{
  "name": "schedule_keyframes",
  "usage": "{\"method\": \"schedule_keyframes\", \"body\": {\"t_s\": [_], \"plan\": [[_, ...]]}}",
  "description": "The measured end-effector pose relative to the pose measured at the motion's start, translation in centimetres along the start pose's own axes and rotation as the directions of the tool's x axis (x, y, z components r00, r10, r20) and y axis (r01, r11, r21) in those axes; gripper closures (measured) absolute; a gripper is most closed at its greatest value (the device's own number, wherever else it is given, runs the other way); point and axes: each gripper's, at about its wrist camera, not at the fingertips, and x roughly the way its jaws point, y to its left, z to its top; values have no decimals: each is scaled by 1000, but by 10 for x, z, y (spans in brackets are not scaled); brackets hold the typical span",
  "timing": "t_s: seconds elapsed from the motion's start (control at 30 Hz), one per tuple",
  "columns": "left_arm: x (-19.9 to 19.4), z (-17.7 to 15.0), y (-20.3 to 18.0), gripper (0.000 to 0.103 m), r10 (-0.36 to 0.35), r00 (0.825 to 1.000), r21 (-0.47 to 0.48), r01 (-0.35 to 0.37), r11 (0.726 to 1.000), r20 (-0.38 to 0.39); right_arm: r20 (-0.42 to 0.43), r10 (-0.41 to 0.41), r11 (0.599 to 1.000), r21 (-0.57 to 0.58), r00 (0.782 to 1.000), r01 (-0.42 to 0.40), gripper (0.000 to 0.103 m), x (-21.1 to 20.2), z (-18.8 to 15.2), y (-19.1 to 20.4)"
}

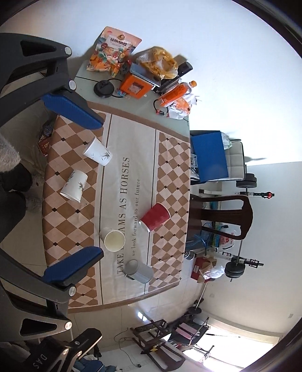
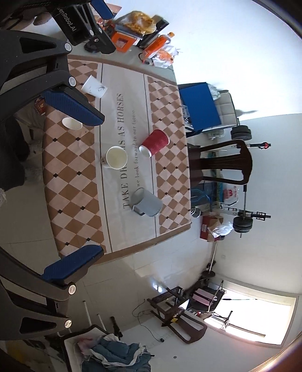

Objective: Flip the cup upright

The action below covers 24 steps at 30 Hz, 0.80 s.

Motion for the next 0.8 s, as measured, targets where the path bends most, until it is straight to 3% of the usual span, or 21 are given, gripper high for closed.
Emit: {"method": "schedule_keyframes", "body": {"t_s": [0.3, 0.8], "plan": [[-8, -6, -6, 0, -4, 1000, 19, 4, 1000, -6, 17, 6, 1000, 10, 1000, -6, 0, -21, 0, -3], [-8, 0, -14, 0, -11, 1000, 27, 11, 1000, 7, 34, -10, 1000, 17, 999, 10, 0, -18, 9, -8]]}}
